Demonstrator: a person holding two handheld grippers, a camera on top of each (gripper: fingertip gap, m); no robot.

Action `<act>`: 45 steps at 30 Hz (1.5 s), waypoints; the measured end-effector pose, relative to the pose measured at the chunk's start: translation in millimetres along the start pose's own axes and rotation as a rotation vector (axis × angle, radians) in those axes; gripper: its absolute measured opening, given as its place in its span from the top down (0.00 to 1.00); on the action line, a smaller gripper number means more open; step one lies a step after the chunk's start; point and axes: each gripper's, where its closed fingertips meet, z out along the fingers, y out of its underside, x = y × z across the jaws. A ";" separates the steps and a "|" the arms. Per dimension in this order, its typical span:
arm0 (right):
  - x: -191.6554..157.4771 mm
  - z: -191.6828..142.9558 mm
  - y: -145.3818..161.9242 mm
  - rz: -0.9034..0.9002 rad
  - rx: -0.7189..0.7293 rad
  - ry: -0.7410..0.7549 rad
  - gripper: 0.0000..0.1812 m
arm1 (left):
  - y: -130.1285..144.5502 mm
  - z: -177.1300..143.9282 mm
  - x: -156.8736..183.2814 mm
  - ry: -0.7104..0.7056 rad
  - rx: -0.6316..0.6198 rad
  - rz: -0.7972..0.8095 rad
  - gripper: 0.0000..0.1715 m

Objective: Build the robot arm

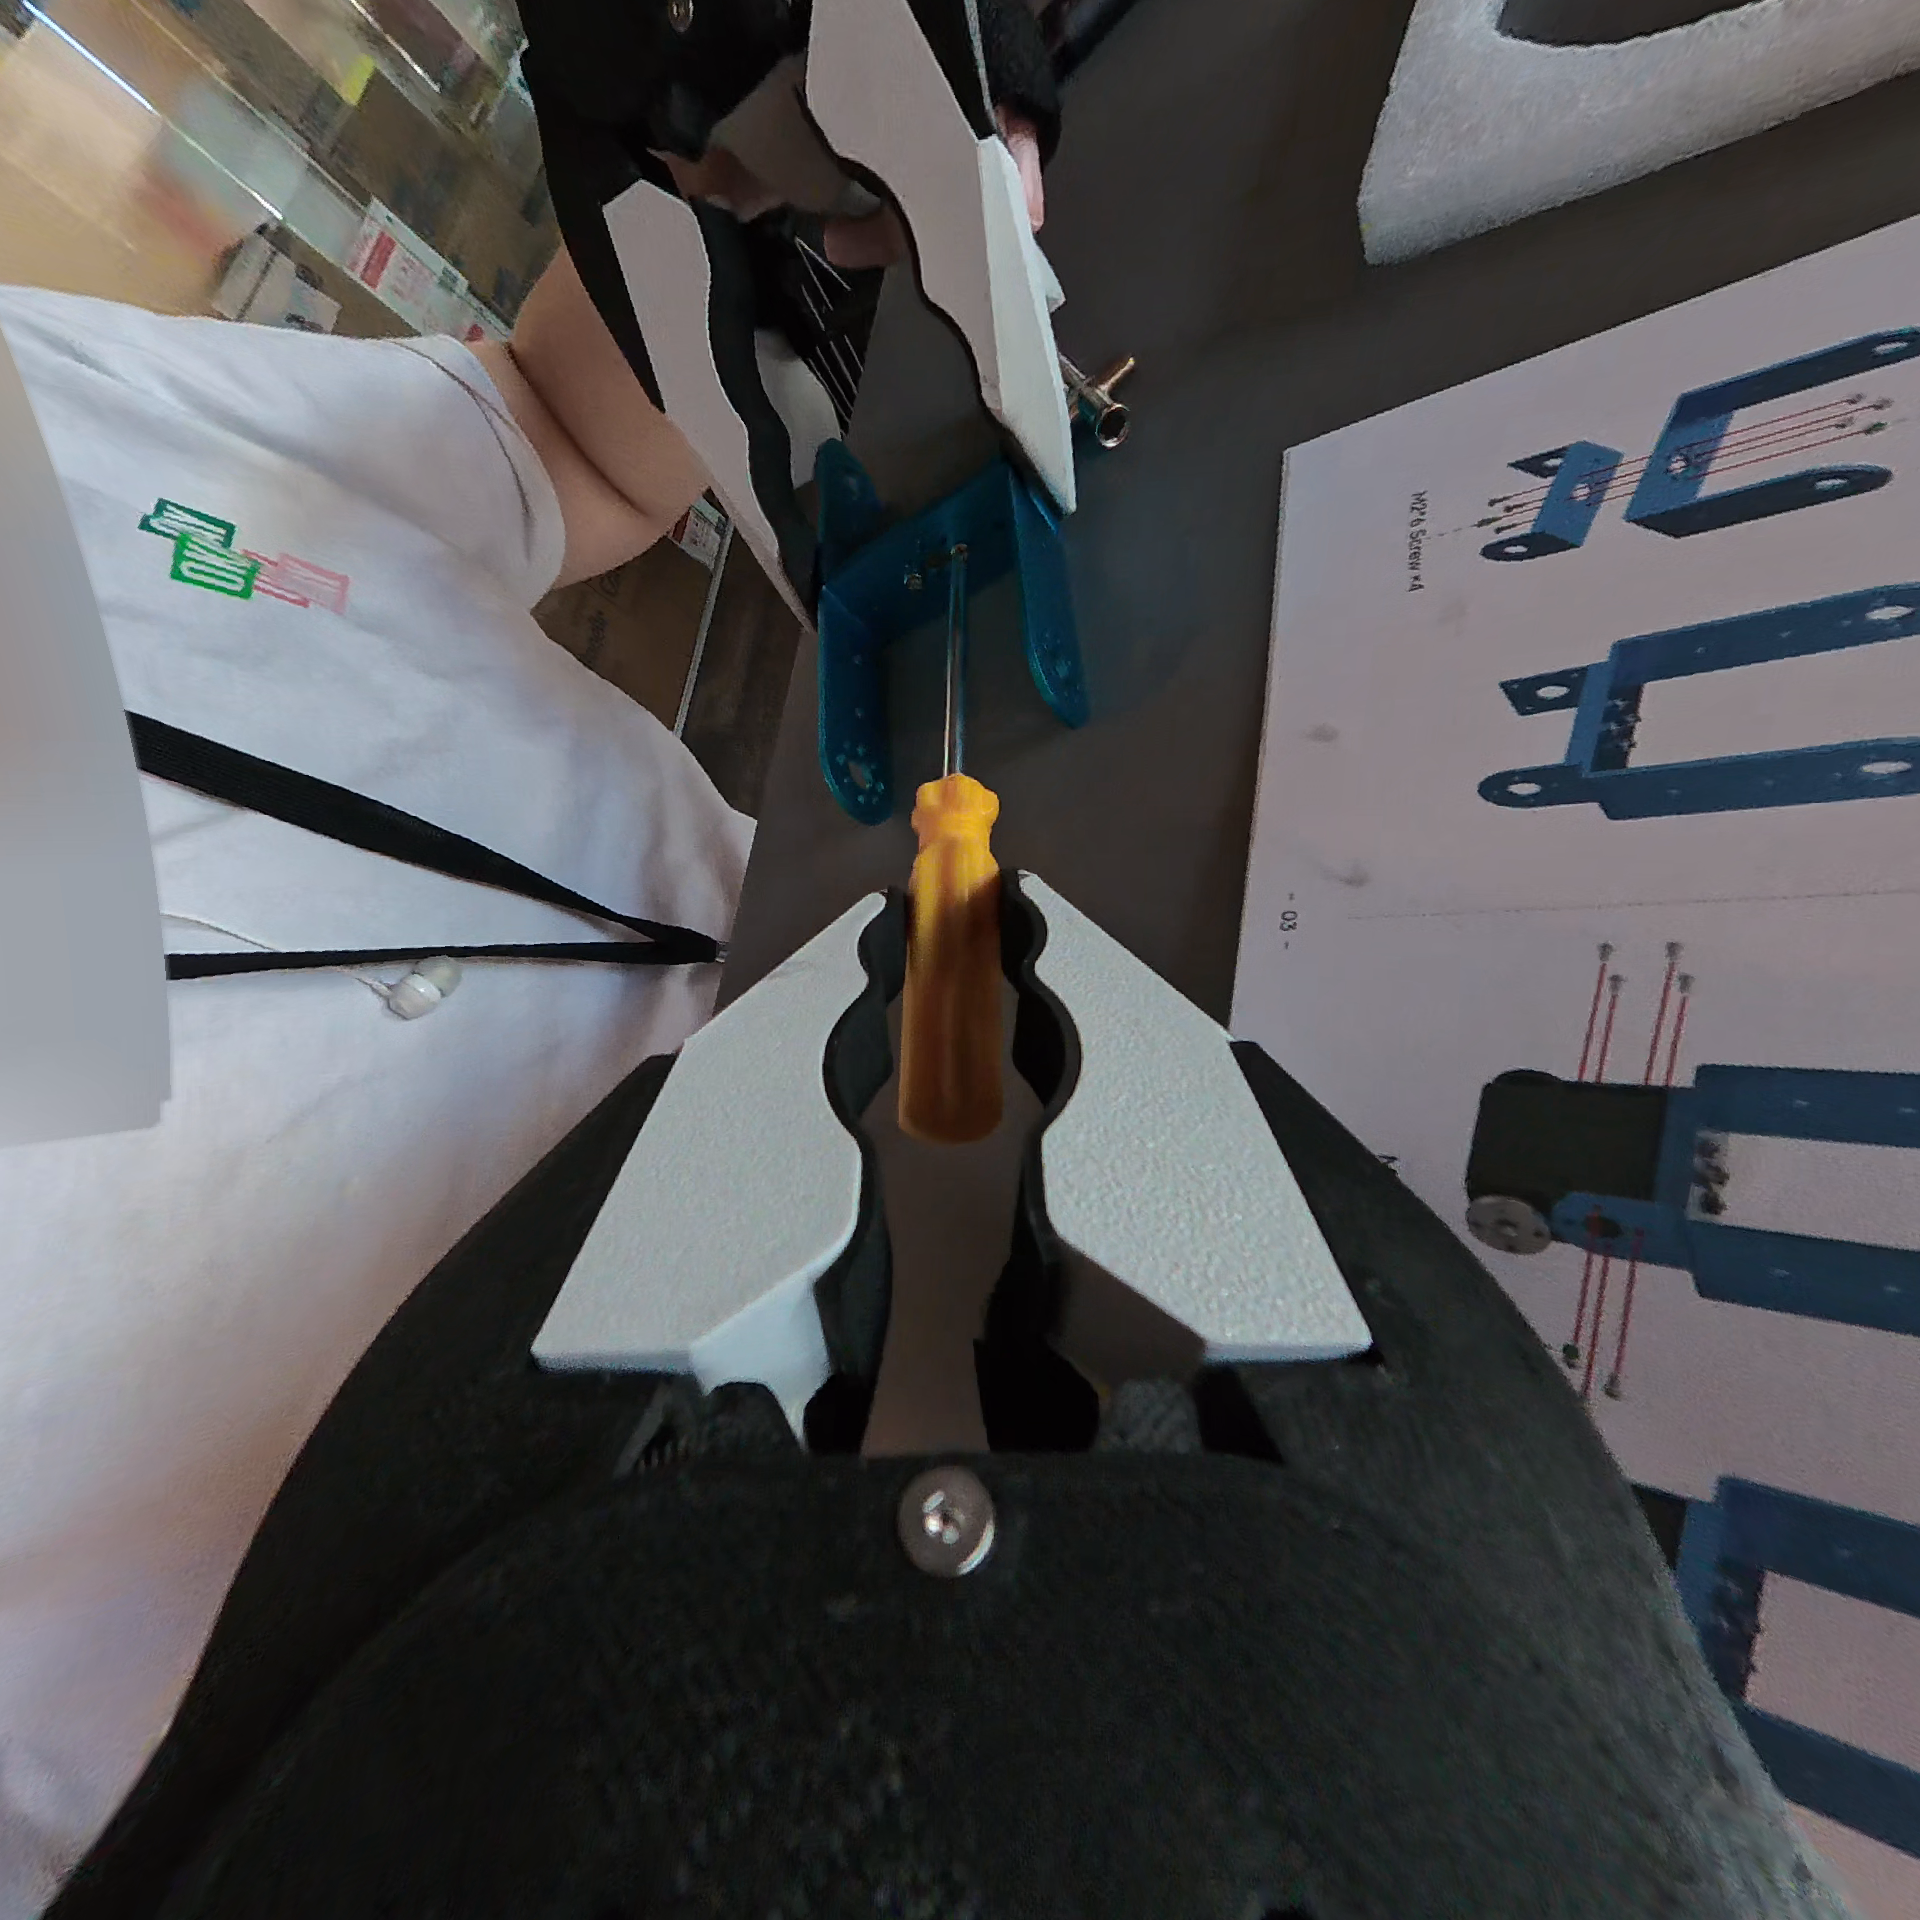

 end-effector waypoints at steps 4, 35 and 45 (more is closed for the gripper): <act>0.7 -0.2 0.7 -0.046 -0.007 0.029 0.91 | -13.2 -11.0 2.0 0.024 0.097 -0.035 0.52; 12.6 -4.0 -8.3 -0.109 -0.036 0.095 0.90 | 7.0 -9.0 -25.1 -0.220 -0.026 0.169 0.98; 7.2 -5.5 -9.1 0.288 -0.059 -0.099 0.91 | 5.7 -7.9 -27.3 -0.290 -0.024 0.275 0.98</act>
